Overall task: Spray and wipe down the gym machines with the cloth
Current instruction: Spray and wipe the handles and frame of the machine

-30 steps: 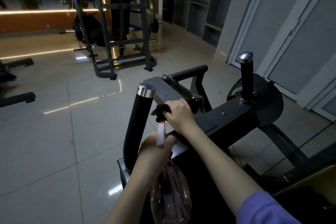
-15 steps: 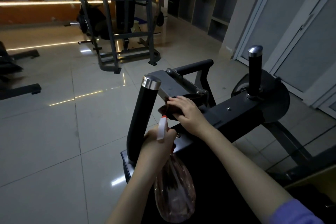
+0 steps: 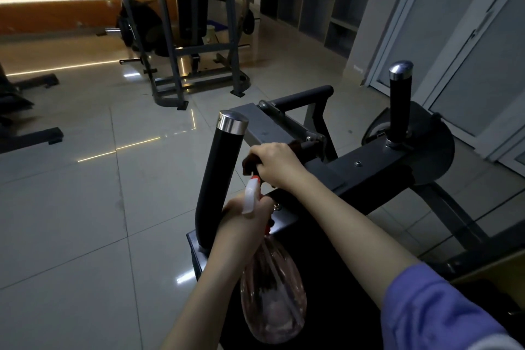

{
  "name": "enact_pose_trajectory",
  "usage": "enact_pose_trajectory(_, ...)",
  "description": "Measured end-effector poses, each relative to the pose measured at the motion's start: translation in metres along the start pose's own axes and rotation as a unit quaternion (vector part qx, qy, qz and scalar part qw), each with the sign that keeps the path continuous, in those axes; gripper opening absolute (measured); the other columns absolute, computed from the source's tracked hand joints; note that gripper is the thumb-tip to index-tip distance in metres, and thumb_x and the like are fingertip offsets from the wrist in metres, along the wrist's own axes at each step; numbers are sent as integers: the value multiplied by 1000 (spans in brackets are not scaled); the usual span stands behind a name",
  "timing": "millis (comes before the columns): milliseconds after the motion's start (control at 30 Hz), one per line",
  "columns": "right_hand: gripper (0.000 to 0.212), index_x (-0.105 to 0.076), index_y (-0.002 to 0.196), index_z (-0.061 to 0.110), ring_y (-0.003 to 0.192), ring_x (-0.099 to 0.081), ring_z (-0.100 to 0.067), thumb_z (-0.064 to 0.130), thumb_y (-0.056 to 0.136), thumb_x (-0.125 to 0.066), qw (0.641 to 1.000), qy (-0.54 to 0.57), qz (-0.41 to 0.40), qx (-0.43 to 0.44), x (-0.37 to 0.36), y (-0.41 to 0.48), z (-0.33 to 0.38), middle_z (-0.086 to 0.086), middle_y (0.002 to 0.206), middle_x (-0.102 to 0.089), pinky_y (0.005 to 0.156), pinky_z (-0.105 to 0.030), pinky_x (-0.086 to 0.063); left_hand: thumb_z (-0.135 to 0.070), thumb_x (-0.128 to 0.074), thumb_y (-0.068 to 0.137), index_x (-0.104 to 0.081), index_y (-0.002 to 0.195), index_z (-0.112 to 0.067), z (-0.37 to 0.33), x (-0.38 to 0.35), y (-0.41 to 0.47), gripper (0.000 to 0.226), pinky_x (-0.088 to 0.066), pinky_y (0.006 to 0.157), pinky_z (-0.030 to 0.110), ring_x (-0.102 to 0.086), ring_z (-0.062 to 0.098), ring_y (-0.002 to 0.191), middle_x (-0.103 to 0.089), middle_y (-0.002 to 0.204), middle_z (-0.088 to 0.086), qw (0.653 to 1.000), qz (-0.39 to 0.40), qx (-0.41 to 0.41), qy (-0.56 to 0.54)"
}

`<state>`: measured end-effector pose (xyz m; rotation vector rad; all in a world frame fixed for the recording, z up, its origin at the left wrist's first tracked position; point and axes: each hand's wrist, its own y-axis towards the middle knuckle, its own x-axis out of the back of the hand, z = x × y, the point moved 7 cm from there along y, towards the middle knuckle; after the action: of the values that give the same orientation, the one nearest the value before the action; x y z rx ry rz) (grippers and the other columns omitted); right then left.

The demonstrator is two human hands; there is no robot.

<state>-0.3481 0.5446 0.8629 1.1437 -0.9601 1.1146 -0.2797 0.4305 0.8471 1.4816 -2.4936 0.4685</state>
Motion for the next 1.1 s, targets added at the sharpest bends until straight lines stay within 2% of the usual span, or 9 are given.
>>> enact_pose_trajectory(100, 27, -59, 109, 13, 94, -59, -30, 9, 87, -46, 985, 147, -17, -92, 9, 3, -13, -13, 101, -65, 75, -32, -44, -19, -42, 79, -41, 74, -24, 2, -1, -3, 8, -43, 57, 37, -61, 31, 64, -55, 60, 3, 1000, 0, -7, -10)
enact_pose_trajectory(233, 27, -60, 113, 13, 99, -61, -23, 9, 92, -45, 896, 399, -97, -165, 18, -17, -34, -11, 107, -66, 89, -38, -49, -22, -42, 75, -41, 64, -28, 0, -2, -4, 12, -38, 58, 35, -52, 21, 54, -52, 48, -9, 999, 4, -4, -41)
enact_pose_trajectory(367, 50, -39, 140, 17, 142, -19, -20, 17, 91, -47, 997, 64, 37, -33, -10, -32, -26, -3, 151, -31, 116, -36, -5, -27, -41, 71, -44, 75, -32, -1, -1, -5, 7, -41, 58, 37, -56, 24, 57, -52, 52, -5, 999, 0, -6, -33)
enact_pose_trajectory(467, 38, -50, 128, 12, 125, -44, -28, 15, 91, -45, 996, 83, -3, -22, -2, -20, -30, -12, 130, -55, 103, -33, -25, -20, -45, 81, -44, 71, -29, -1, -1, -6, 13, -38, 55, 31, -53, 15, 51, -51, 49, -7, 999, -2, -7, -33)
enact_pose_trajectory(567, 31, -54, 122, 11, 104, -56, -34, 13, 93, -43, 982, 148, -26, -112, 11, -6, -49, -19, 110, -64, 81, -36, -39, -16, -45, 82, -45, 60, -32, 0, -3, -6, 27, -33, 54, 28, -45, 13, 45, -47, 44, -11, 998, 10, 0, -55)
enact_pose_trajectory(667, 30, -55, 121, 11, 111, -53, -34, 19, 95, -42, 977, 133, -43, -161, 10, -1, -57, -17, 113, -63, 93, -37, -37, -20, -43, 78, -42, 59, -29, 1, -4, -6, 22, -32, 56, 34, -41, 18, 46, -42, 44, -9, 998, 6, 1, -68)
enact_pose_trajectory(767, 32, -60, 113, 14, 114, -50, -24, 28, 90, -42, 991, 102, -33, -85, 1, -11, -39, -7, 113, -62, 105, -33, -23, -19, -44, 82, -45, 59, -30, 2, -3, -5, 25, -34, 55, 32, -47, 19, 49, -46, 45, -9, 998, -1, -4, -65)
enact_pose_trajectory(867, 36, -60, 111, 11, 111, -50, -22, 23, 83, -41, 994, 105, -10, -43, 1, -16, -42, -6, 113, -62, 100, -31, -27, -15, -44, 87, -43, 61, -27, 2, -2, -4, 29, -38, 57, 29, -55, 16, 52, -53, 48, -10, 997, -8, 11, -80)
enact_pose_trajectory(1100, 22, -60, 108, 2, 109, -53, -32, 10, 90, -50, 973, 127, -110, -158, 17, -17, -93, -15, 114, -60, 86, -33, -38, -18, -43, 90, -48, 55, -32, 1, -1, -7, 37, -36, 54, 27, -52, 16, 50, -52, 47, -10, 997, -9, 8, -76)
